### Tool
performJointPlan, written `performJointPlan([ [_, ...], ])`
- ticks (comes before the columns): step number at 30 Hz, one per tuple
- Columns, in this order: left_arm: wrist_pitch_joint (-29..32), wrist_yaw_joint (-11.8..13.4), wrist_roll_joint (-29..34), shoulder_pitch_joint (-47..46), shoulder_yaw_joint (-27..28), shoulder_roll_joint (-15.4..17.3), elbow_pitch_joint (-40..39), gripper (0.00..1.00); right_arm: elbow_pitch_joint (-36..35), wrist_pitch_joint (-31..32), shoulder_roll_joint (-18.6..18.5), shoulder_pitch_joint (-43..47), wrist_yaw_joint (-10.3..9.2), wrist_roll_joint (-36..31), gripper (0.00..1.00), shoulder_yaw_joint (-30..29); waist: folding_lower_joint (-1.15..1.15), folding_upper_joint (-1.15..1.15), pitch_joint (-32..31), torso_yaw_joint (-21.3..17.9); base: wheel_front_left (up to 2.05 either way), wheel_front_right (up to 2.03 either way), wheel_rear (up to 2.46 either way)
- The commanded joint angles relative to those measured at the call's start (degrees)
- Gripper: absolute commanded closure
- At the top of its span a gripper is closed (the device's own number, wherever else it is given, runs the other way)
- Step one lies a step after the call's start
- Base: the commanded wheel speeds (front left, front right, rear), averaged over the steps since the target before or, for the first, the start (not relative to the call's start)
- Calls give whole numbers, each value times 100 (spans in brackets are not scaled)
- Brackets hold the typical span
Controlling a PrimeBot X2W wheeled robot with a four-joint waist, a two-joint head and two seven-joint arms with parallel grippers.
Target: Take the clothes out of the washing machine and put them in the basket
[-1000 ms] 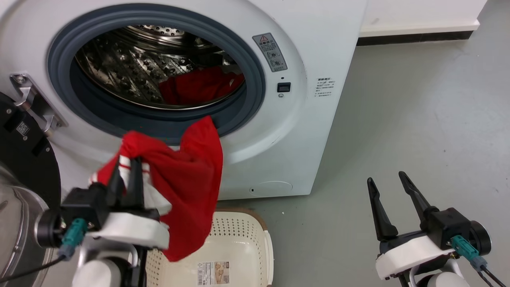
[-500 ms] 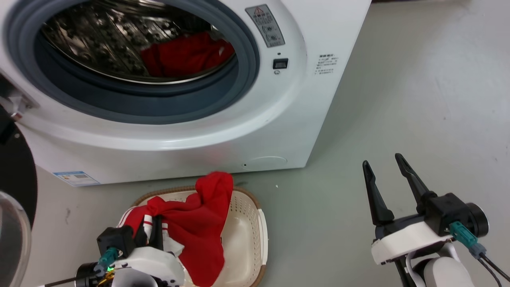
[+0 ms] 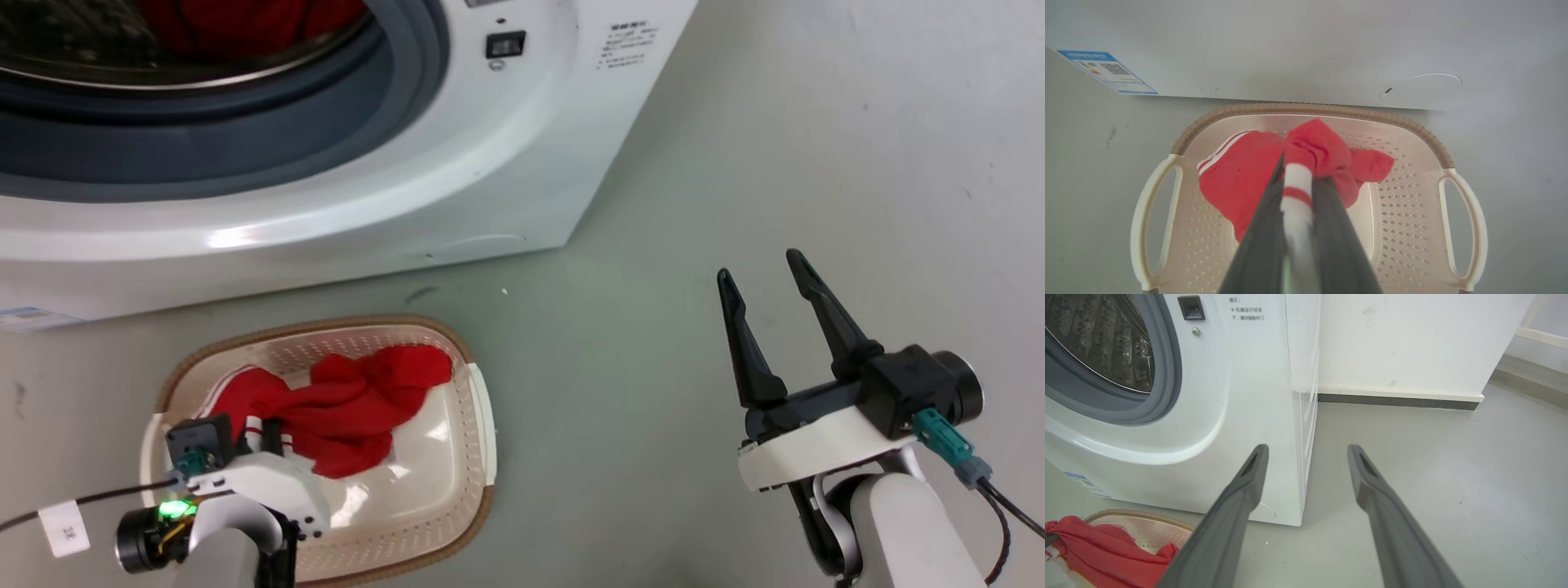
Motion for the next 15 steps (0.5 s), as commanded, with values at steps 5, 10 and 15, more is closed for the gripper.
performJointPlan([
  [5,-47,-2,48,-635,200,225,703,100,-37,-106,11,-300,-4,107,0,132,-1,0,887,-525,0,0,0],
  [10,-37,-40,110,-964,214,353,1402,100,11,-178,12,-422,-4,220,0,270,-1,0,1287,-715,0,0,0],
  [15,70,-106,2,-1236,257,420,2195,100,51,-214,12,-527,-4,304,0,384,-1,0,1560,-833,0,0,0],
])
